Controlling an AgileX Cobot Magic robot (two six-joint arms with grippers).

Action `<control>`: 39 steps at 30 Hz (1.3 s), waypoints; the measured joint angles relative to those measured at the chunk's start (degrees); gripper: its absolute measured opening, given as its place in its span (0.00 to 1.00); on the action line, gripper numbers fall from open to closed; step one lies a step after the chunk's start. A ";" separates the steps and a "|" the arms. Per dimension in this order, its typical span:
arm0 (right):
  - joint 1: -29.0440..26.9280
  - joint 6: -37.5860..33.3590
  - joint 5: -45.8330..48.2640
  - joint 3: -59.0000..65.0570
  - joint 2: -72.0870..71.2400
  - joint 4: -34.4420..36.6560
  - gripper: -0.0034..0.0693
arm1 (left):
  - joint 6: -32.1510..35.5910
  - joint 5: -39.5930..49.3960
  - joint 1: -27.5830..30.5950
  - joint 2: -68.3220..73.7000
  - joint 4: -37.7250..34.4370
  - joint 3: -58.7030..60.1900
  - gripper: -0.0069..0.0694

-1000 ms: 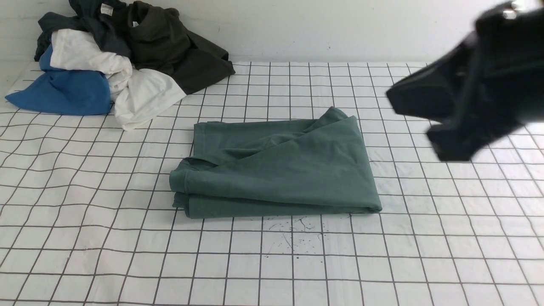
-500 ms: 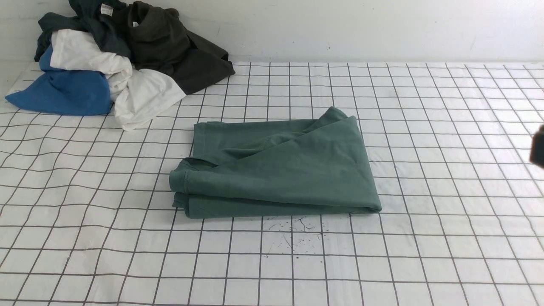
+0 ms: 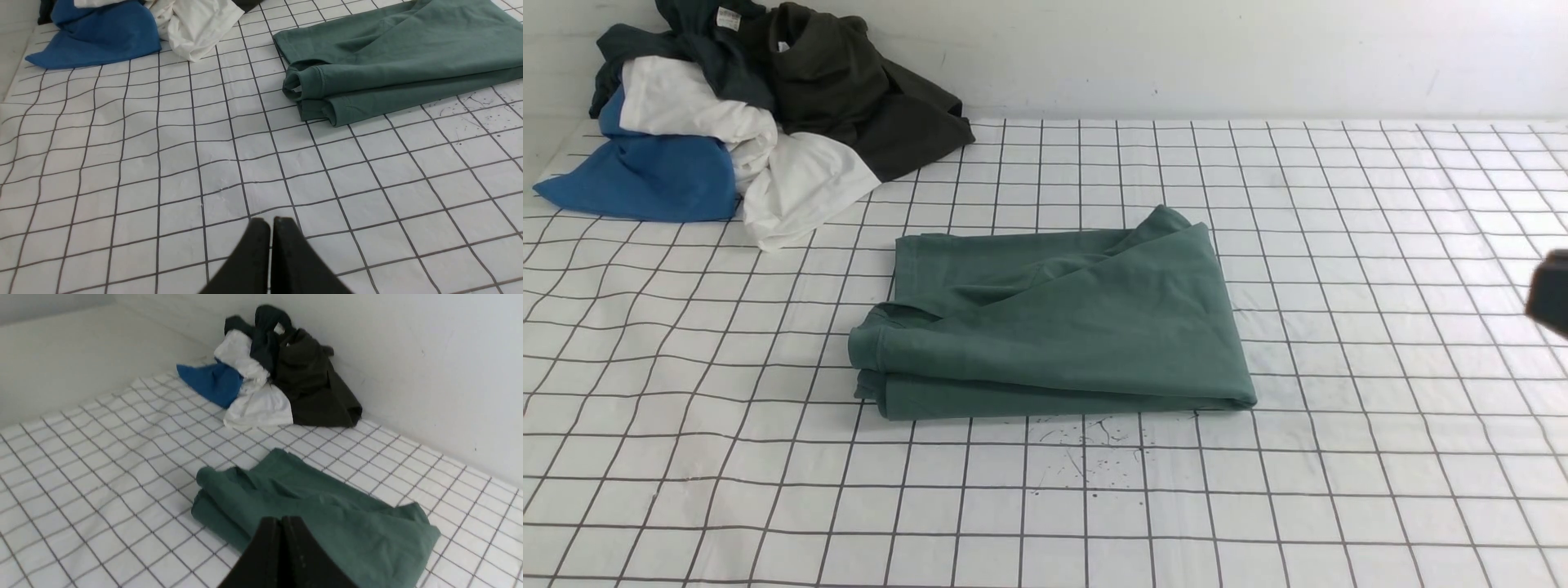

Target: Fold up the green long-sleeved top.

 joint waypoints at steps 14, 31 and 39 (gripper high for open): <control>-33.36 4.28 -19.59 37.36 -25.43 5.44 0.03 | 0.00 0.00 0.00 0.00 0.00 0.00 0.08; -44.68 8.95 -8.84 45.51 -34.20 3.01 0.03 | 0.00 -0.02 0.00 -0.05 0.00 0.00 0.08; -44.68 8.76 -8.66 45.47 -34.20 3.01 0.03 | 0.00 -0.02 0.00 -0.05 0.00 0.00 0.08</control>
